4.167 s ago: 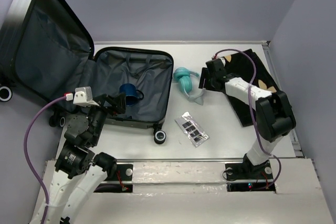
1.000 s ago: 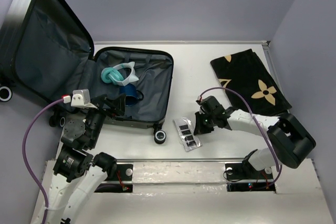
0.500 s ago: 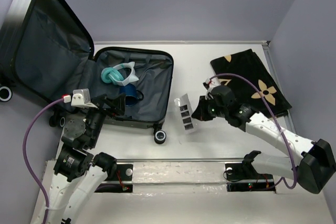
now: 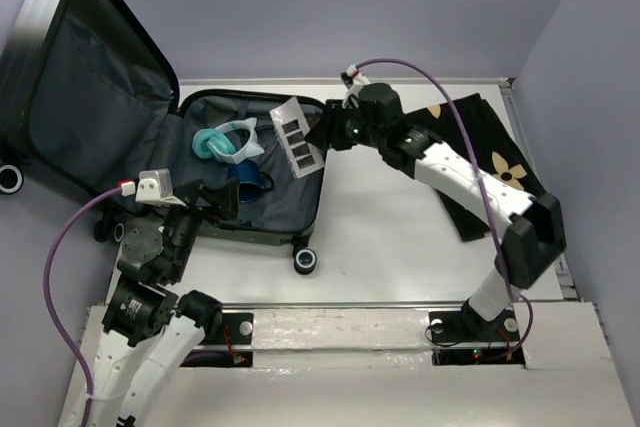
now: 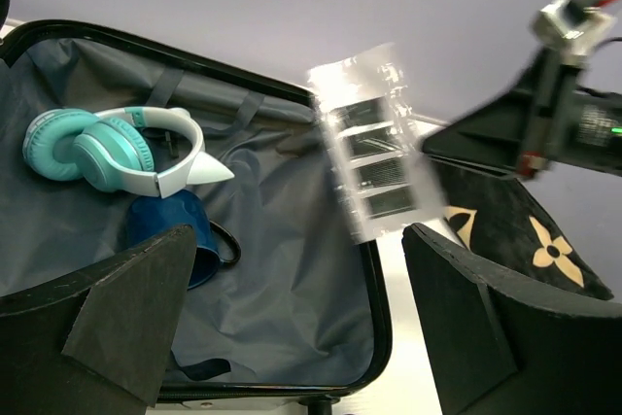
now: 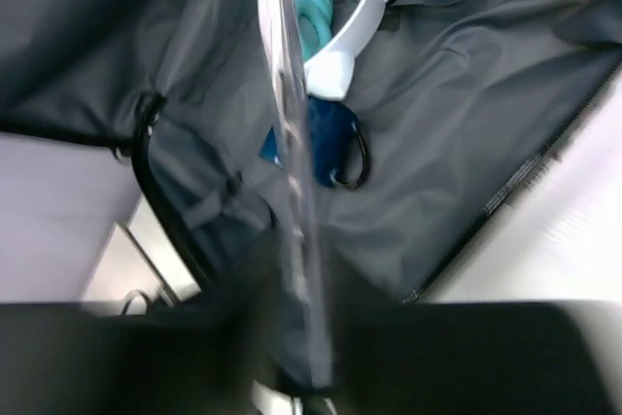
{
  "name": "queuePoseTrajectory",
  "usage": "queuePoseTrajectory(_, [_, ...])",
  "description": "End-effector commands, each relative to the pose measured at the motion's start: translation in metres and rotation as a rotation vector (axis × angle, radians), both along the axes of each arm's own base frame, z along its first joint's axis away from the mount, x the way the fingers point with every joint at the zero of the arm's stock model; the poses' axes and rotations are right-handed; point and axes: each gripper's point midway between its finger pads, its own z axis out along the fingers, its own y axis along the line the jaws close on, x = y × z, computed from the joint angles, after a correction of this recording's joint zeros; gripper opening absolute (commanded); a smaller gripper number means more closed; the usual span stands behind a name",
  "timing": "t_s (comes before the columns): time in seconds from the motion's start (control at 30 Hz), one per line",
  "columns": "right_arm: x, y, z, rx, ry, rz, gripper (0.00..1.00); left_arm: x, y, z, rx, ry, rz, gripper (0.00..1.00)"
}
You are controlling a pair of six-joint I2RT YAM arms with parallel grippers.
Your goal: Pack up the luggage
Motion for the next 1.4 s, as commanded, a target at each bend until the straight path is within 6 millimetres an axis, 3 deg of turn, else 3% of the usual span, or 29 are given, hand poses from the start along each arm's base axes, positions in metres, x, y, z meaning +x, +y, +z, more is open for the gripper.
queuePoseTrajectory(0.0, [0.033, 0.029, -0.005, 0.044, 0.021, -0.017, 0.68, 0.000, 0.000, 0.016, -0.026, -0.054, -0.004, 0.99])
queuePoseTrajectory(0.07, [0.046, 0.015, -0.004, 0.026, 0.006, -0.077, 0.74, 0.001, -0.004, 0.015, -0.026, -0.050, -0.018, 0.99])
queuePoseTrajectory(0.1, [0.058, -0.006, -0.008, 0.014, 0.013, -0.126, 0.73, 0.001, -0.005, 0.014, -0.025, -0.048, -0.024, 0.99])
queuePoseTrajectory(0.17, [0.064, -0.045, -0.021, -0.024, 0.025, -0.211, 0.67, 0.000, -0.009, 0.015, -0.038, -0.053, -0.046, 0.99])
queuePoseTrajectory(0.2, [0.077, -0.081, -0.028, -0.052, 0.031, -0.295, 0.62, -0.001, -0.011, 0.016, -0.042, -0.055, -0.054, 0.99])
queuePoseTrajectory(0.23, [0.079, -0.104, -0.029, -0.080, 0.025, -0.348, 0.58, -0.003, -0.014, 0.018, -0.053, -0.063, -0.067, 0.99])
queuePoseTrajectory(0.27, [0.084, -0.129, -0.045, -0.173, 0.019, -0.394, 0.55, -0.004, -0.016, 0.018, -0.056, -0.062, -0.076, 0.99])
queuePoseTrajectory(0.33, [0.094, -0.202, -0.079, -0.397, 0.088, -0.594, 0.53, -0.007, -0.023, 0.019, -0.066, -0.067, -0.117, 0.99])
queuePoseTrajectory(0.37, [0.094, -0.229, -0.105, -0.551, 0.138, -0.635, 0.52, -0.009, -0.030, 0.017, -0.063, -0.065, -0.158, 0.99])
queuePoseTrajectory(0.4, [0.098, -0.255, -0.116, -0.621, 0.171, -0.683, 0.54, -0.009, -0.035, 0.016, -0.059, -0.064, -0.181, 0.99])
queuePoseTrajectory(0.43, [0.098, -0.262, -0.128, -0.679, 0.193, -0.691, 0.55, -0.010, -0.038, 0.016, -0.057, -0.066, -0.202, 0.99])
queuePoseTrajectory(0.47, [0.102, -0.283, -0.150, -0.755, 0.240, -0.704, 0.61, -0.010, -0.043, 0.014, -0.052, -0.058, -0.224, 0.99])
queuePoseTrajectory(0.57, [0.106, -0.311, -0.172, -0.832, 0.314, -0.725, 0.67, -0.011, -0.058, 0.009, -0.031, -0.032, -0.299, 0.99])
queuePoseTrajectory(0.6, [0.105, -0.318, -0.189, -0.878, 0.352, -0.709, 0.68, -0.007, -0.062, 0.002, -0.018, -0.004, -0.313, 0.99])
queuePoseTrajectory(0.73, [0.110, -0.317, -0.222, -0.914, 0.418, -0.639, 0.66, -0.003, -0.079, -0.009, -0.006, 0.053, -0.382, 0.99])
queuePoseTrajectory(0.77, [0.109, -0.318, -0.237, -0.934, 0.445, -0.621, 0.62, -0.001, -0.082, -0.010, -0.007, 0.066, -0.391, 0.99])
queuePoseTrajectory(0.83, [0.108, -0.315, -0.247, -0.938, 0.468, -0.601, 0.56, -0.001, -0.084, -0.009, -0.010, 0.069, -0.402, 0.99])
queuePoseTrajectory(0.93, [0.104, -0.311, -0.263, -0.926, 0.500, -0.580, 0.24, -0.001, -0.089, -0.010, -0.017, 0.084, -0.423, 0.91])
queuePoseTrajectory(1.03, [0.093, -0.279, -0.269, -0.911, 0.463, -0.495, 0.11, -0.002, -0.099, -0.014, -0.053, 0.120, -0.470, 0.78])
queuePoseTrajectory(1.07, [0.081, -0.251, -0.270, -0.899, 0.432, -0.427, 0.11, 0.000, -0.106, -0.016, -0.065, 0.133, -0.496, 0.71])
queuePoseTrajectory(1.1, [0.080, -0.239, -0.262, -0.889, 0.406, -0.412, 0.10, 0.000, -0.111, -0.018, -0.077, 0.149, -0.518, 0.68])
queuePoseTrajectory(1.13, [0.064, -0.225, -0.269, -0.868, 0.414, -0.366, 0.10, -0.002, -0.116, -0.019, -0.097, 0.172, -0.545, 0.66])
queuePoseTrajectory(1.2, [0.048, -0.192, -0.251, -0.765, 0.366, -0.320, 0.10, 0.006, -0.121, -0.021, -0.104, 0.197, -0.543, 0.59])
queuePoseTrajectory(1.23, [0.025, -0.193, -0.262, -0.762, 0.397, -0.301, 0.10, 0.009, -0.122, -0.022, -0.103, 0.205, -0.533, 0.58])
queuePoseTrajectory(1.27, [0.021, -0.184, -0.241, -0.682, 0.355, -0.310, 0.10, 0.013, -0.124, -0.021, -0.108, 0.213, -0.522, 0.57])
queuePoseTrajectory(1.3, [-0.003, -0.189, -0.254, -0.688, 0.390, -0.299, 0.10, 0.015, -0.125, -0.020, -0.109, 0.215, -0.518, 0.57])
queuePoseTrajectory(1.33, [0.002, -0.184, -0.235, -0.636, 0.350, -0.314, 0.10, 0.017, -0.127, -0.020, -0.109, 0.220, -0.518, 0.57])
queuePoseTrajectory(1.37, [-0.021, -0.193, -0.248, -0.641, 0.384, -0.309, 0.13, 0.021, -0.130, -0.019, -0.109, 0.226, -0.516, 0.57])
